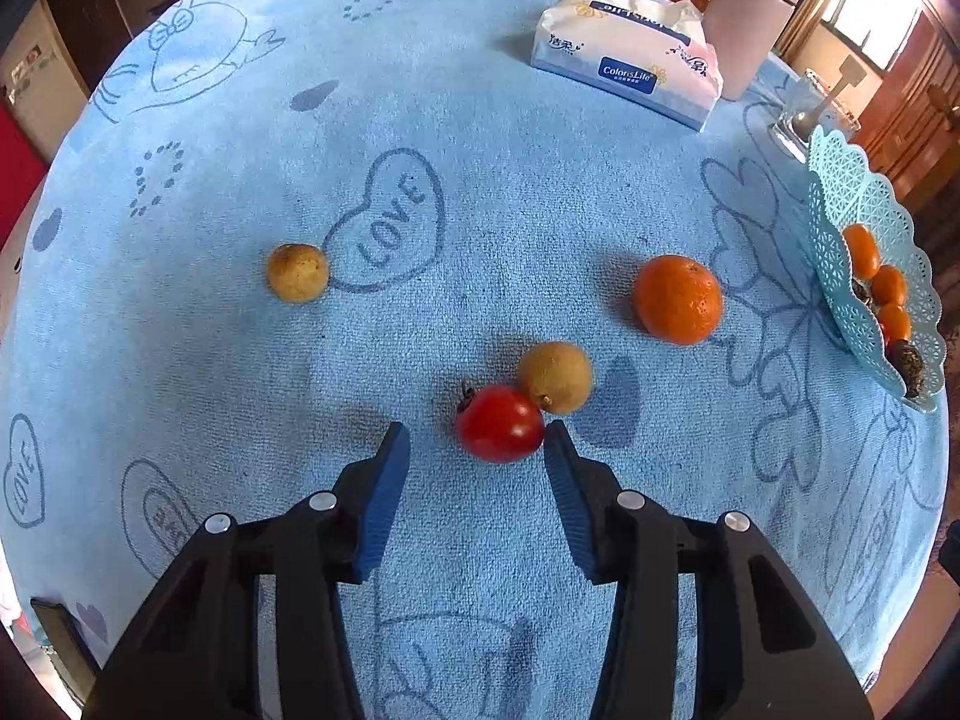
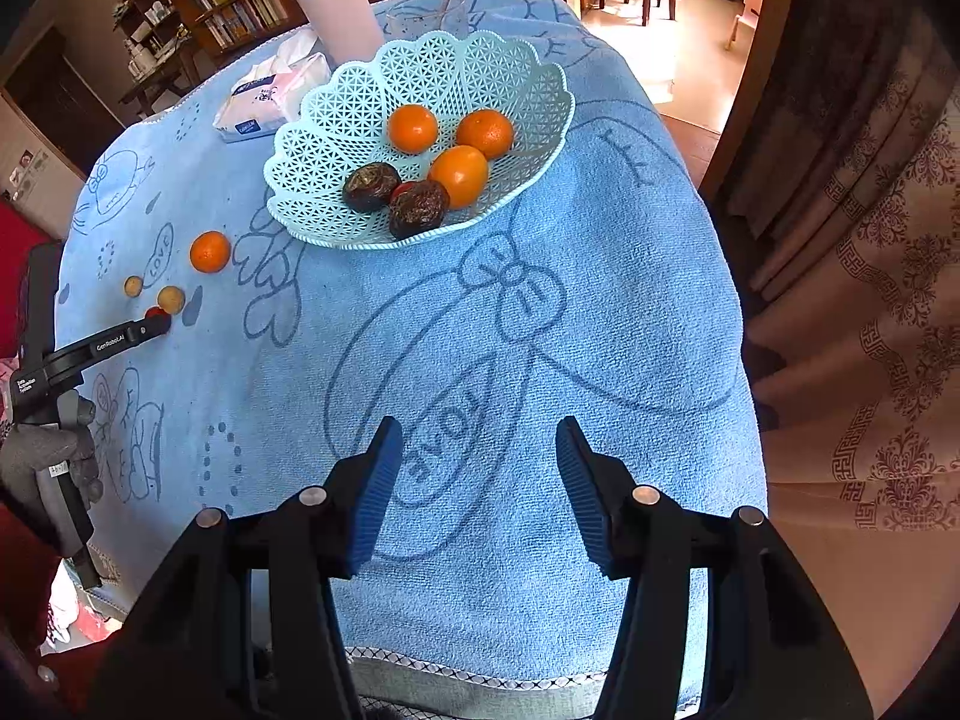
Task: Organize fruits
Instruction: 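Grasp the red cherry tomato with the left gripper, then grasp the small yellow fruit with the right gripper while the left gripper holds the tomato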
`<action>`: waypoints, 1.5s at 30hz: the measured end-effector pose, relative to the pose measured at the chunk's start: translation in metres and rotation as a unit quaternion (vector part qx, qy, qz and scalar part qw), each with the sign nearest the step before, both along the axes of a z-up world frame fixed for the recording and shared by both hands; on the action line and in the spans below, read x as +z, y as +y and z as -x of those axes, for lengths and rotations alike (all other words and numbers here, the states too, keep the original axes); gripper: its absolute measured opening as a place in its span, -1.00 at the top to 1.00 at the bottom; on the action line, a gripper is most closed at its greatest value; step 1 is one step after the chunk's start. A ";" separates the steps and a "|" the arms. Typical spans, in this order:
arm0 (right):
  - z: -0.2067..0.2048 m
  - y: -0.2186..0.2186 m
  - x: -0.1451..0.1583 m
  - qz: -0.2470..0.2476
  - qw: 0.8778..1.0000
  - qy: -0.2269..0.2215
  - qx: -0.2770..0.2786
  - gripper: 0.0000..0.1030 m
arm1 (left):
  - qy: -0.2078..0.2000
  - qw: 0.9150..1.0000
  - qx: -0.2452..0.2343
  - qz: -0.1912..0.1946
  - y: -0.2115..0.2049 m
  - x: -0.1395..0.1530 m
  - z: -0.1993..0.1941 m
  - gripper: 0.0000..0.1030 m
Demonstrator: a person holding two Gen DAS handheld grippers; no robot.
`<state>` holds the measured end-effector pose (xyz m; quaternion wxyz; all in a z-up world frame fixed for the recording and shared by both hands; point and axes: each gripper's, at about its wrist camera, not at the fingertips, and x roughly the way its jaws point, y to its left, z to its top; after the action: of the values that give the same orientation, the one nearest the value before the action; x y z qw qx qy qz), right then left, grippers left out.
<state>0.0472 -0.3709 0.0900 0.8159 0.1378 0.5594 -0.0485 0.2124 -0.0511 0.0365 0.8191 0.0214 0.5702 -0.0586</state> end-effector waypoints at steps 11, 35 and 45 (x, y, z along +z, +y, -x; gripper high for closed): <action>-0.012 0.018 0.003 0.003 1.000 -0.001 0.024 -0.06 | -0.002 0.999 0.008 0.039 0.010 0.011 0.017 0.43; -0.137 0.198 -0.013 -0.062 0.974 -0.007 0.220 -0.06 | -0.022 0.995 0.092 0.027 0.122 0.065 0.089 0.43; -0.188 0.247 -0.034 -0.047 0.971 -0.002 0.234 -0.06 | -0.009 0.995 0.097 0.025 0.156 0.060 0.095 0.43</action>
<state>0.2348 -0.1242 0.0562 0.7983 0.0414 0.5763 0.1699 0.1174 0.1046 0.0964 0.8263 -0.0540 0.5606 0.0077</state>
